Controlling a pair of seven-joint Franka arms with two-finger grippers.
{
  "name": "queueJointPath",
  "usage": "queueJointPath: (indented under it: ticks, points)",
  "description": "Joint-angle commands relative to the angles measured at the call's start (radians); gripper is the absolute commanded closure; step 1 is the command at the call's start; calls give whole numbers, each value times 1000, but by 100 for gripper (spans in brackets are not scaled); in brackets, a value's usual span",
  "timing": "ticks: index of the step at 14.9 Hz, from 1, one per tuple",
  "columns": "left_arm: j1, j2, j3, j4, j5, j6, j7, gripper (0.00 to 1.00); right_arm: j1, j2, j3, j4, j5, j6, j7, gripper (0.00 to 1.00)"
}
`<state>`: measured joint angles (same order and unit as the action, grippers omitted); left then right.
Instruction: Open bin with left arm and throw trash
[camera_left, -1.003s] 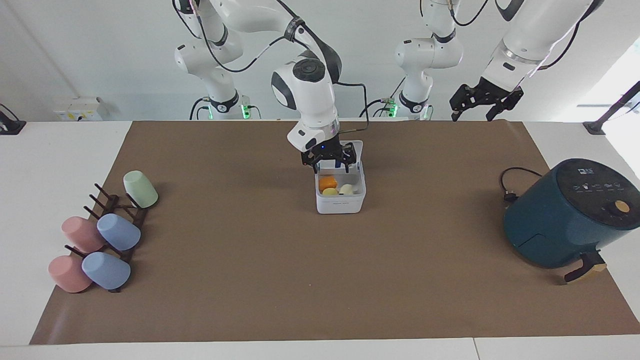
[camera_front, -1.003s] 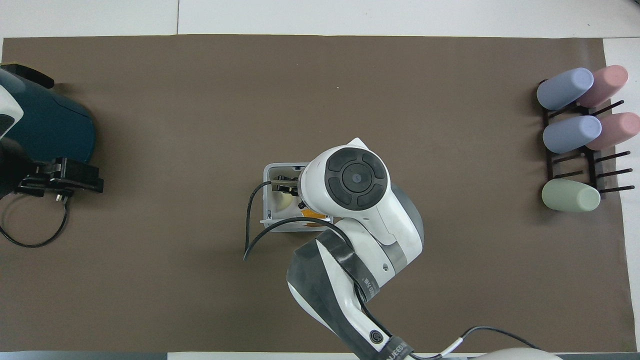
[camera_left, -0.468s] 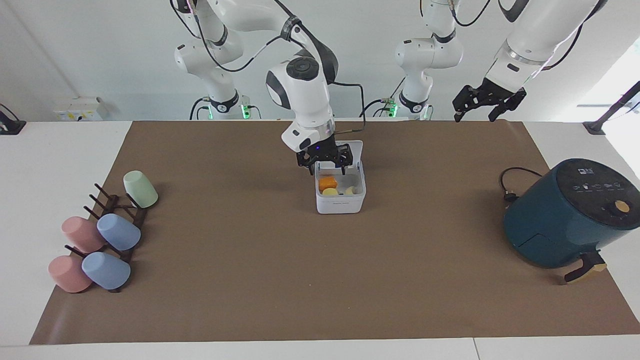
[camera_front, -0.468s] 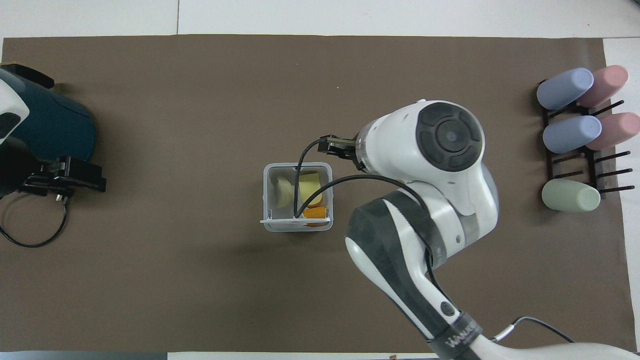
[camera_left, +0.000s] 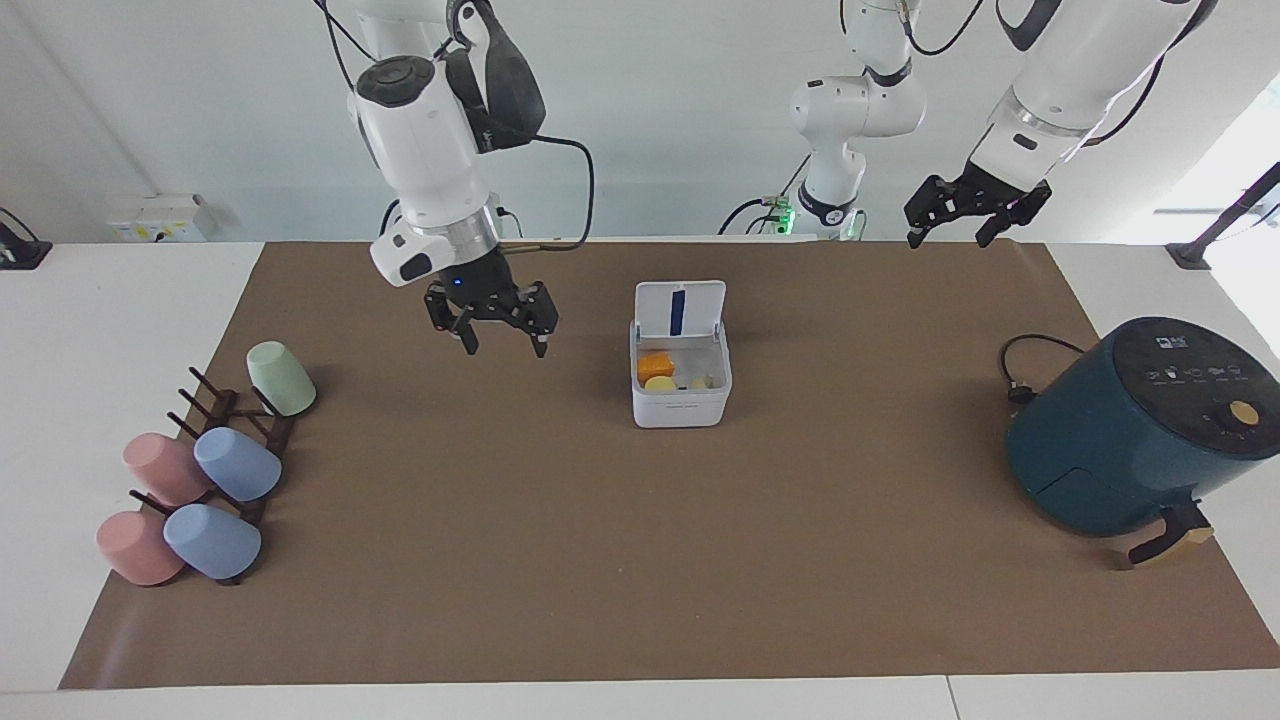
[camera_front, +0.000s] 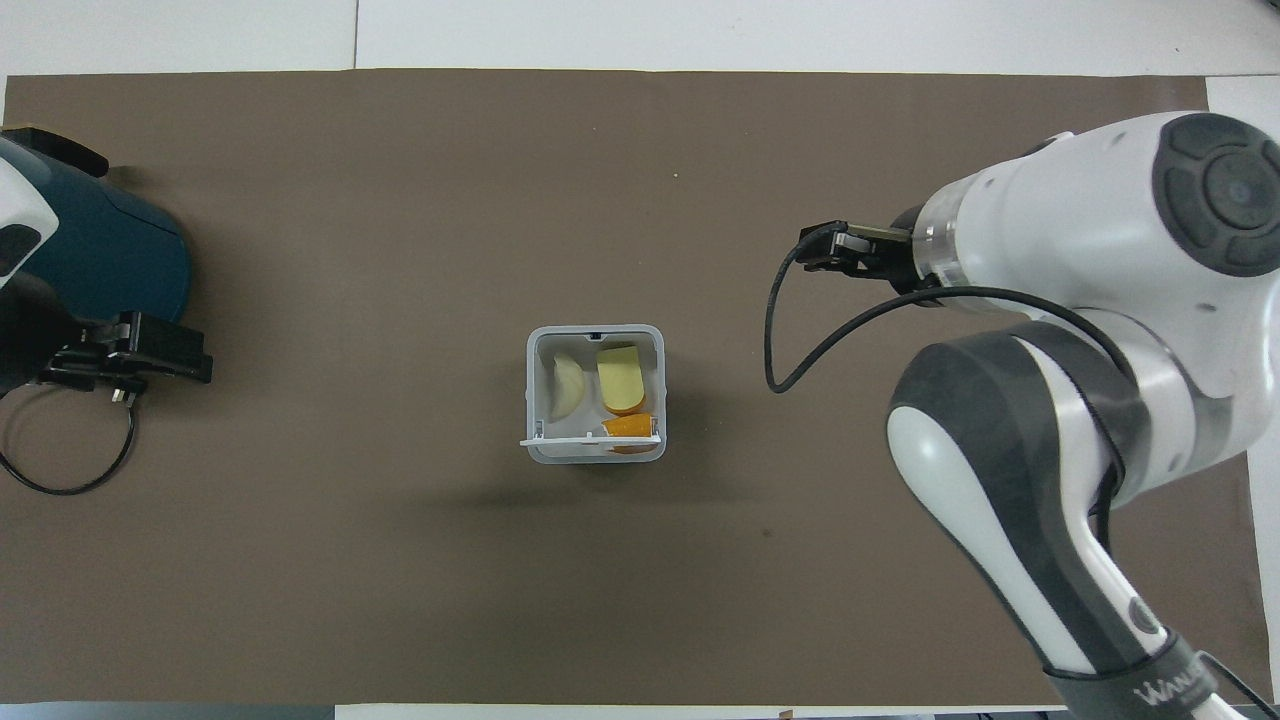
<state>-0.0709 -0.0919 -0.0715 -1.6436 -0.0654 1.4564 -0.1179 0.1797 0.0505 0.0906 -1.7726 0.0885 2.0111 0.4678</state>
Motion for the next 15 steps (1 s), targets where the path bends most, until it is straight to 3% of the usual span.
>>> queueJointPath:
  ticks: [1, 12, 15]
  points:
    - [-1, -2, 1, -1, 4, 12, -5, 0, -74, -37, 12, -8, -10, -47, -50, 0]
    - [0, -2, -5, 4, 35, 16, 4, 0, -221, -143, 9, -1, -98, -319, -184, 0]
    - [0, -2, -7, 5, 36, 16, 4, 0, -246, -130, 9, 70, -113, -408, -251, 0]
